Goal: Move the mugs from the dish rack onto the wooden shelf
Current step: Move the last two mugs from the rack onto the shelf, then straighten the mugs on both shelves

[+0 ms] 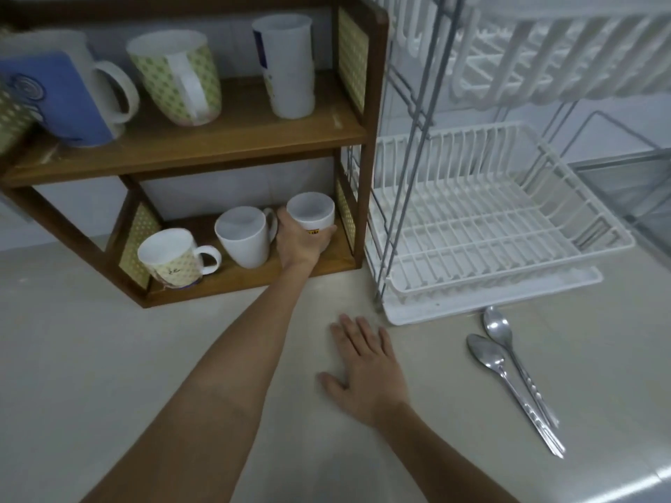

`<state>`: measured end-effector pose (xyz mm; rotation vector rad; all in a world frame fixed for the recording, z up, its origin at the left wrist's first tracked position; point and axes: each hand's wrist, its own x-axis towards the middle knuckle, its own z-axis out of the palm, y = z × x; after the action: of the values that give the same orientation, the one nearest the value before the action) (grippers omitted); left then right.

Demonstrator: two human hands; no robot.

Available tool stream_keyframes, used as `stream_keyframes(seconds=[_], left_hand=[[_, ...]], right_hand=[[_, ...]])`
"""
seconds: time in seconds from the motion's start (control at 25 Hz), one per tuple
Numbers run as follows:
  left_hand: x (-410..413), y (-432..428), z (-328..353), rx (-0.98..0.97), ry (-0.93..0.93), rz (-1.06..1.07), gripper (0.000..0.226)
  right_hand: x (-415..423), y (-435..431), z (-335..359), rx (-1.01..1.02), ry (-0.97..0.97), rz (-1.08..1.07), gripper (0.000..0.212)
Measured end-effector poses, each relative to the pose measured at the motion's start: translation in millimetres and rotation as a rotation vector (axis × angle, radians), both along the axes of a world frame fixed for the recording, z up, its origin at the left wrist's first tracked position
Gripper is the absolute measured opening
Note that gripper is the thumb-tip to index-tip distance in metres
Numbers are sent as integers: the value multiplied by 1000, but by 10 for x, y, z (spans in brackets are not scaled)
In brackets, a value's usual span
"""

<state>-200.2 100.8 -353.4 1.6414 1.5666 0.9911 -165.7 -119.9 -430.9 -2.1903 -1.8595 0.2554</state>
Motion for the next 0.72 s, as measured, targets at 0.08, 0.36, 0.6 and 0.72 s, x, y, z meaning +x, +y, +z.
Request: stream_keyframes(seconds=[0.08,0.36,0.6,0.72], left_hand=[[0,16,-5,-10,-21,-27,90],[-296,-344,114,24,74,-177,69],[-1025,-792,483,247,294,-101,43],[-1362,-879,827,503,392,-68,39]], right_hand=[[-5,13,-10,19,10,-1,79],[-2,43,34,-58,6,28,82],[-15,-7,226,-130,-10,68,79],[-280,151,654,121,122,144,70]])
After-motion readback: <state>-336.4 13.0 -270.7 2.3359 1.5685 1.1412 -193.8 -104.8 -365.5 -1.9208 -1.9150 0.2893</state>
